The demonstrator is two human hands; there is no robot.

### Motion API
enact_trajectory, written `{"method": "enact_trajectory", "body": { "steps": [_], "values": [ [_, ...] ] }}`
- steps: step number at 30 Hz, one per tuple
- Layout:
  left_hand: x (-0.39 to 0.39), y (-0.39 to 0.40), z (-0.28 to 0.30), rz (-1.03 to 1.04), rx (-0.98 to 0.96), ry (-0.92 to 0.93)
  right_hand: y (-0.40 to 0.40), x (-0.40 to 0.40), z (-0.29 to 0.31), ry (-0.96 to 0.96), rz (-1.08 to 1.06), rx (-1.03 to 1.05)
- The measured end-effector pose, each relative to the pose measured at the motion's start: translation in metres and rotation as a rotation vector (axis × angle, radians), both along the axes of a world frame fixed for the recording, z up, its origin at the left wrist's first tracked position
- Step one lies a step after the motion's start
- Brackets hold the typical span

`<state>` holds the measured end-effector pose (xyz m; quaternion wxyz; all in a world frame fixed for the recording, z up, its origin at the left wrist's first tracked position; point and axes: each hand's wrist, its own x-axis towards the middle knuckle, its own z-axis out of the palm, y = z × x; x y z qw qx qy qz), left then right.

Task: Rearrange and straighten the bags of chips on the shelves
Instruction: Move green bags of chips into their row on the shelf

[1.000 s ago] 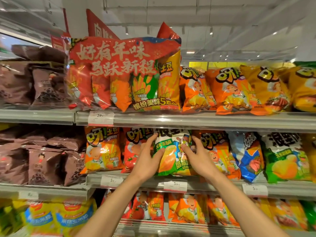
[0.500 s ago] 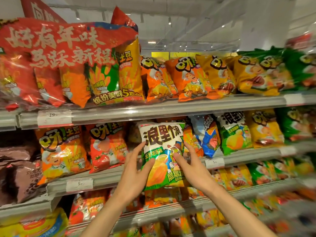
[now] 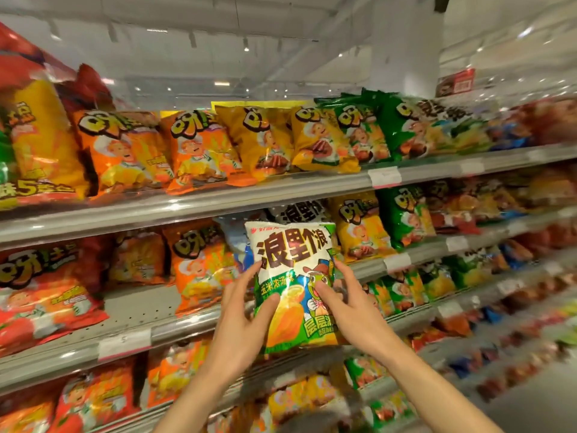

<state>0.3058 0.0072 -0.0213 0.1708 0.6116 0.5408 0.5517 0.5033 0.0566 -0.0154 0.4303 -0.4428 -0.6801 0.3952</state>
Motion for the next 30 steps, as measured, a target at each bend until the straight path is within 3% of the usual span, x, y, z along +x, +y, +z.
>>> {"method": "enact_trajectory", "body": {
  "steps": [3, 13, 21, 30],
  "values": [
    [0.067, 0.024, -0.005, -0.035, -0.023, 0.018, 0.018, 0.07, -0.005, 0.08, 0.001, -0.038],
    [0.237, 0.116, -0.01, -0.187, -0.073, 0.093, 0.081, 0.251, -0.013, 0.079, -0.142, -0.09],
    [0.318, 0.212, -0.014, -0.272, -0.109, 0.07, 0.156, 0.333, -0.017, 0.06, -0.241, -0.135],
    [0.374, 0.32, -0.002, -0.298, -0.069, 0.011, 0.271, 0.39, 0.016, 0.064, -0.201, -0.135]
  ]
}}
